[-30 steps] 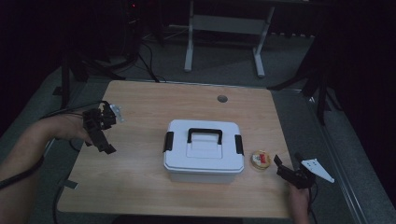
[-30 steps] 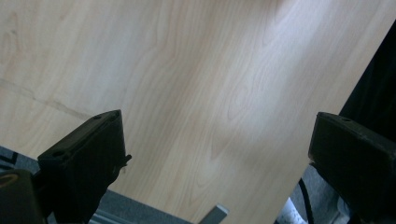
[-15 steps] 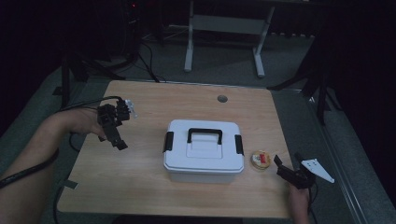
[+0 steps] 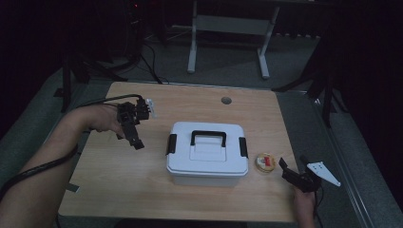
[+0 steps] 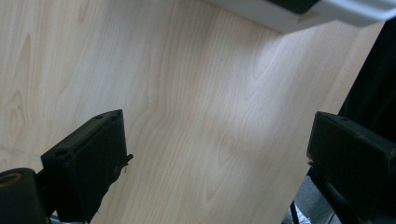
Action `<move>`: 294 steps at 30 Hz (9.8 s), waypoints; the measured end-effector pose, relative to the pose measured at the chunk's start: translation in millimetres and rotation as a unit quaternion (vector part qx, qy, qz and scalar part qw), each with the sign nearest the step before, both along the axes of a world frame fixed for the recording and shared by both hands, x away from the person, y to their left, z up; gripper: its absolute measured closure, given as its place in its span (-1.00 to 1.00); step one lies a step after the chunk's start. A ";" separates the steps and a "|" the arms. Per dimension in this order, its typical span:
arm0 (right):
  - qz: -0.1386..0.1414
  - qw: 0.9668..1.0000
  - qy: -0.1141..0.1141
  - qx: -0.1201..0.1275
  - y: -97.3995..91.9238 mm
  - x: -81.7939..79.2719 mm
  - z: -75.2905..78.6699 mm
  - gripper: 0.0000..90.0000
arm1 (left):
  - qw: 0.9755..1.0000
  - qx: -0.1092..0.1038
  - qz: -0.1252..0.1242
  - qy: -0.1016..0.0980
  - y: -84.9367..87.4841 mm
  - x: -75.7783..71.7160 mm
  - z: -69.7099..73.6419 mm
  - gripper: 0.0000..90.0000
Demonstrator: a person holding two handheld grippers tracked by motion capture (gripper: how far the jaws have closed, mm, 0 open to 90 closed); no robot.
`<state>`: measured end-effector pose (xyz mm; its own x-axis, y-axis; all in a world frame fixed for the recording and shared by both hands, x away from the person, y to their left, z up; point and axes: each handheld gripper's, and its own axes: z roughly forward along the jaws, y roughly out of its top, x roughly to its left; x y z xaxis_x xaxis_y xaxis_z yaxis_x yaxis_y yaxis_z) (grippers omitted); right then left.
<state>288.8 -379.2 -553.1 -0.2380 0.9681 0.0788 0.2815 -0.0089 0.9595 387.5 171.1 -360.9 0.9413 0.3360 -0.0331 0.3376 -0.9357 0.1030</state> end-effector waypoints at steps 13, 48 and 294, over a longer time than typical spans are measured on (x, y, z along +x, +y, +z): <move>0.002 1.000 -0.001 0.001 -0.3 -0.2 0.0 -0.77 | 0.999 0.000 -0.038 -0.001 -43.2 7.3 8.9 -0.90; 0.005 1.000 -0.002 0.003 -1.2 -0.3 -0.1 -0.77 | 0.991 0.020 -0.135 0.003 -138.6 8.2 6.9 -0.88; 0.237 0.897 0.327 -0.181 -5.9 14.6 18.9 -0.77 | 0.989 0.027 0.116 0.083 125.1 -16.0 -121.5 -0.10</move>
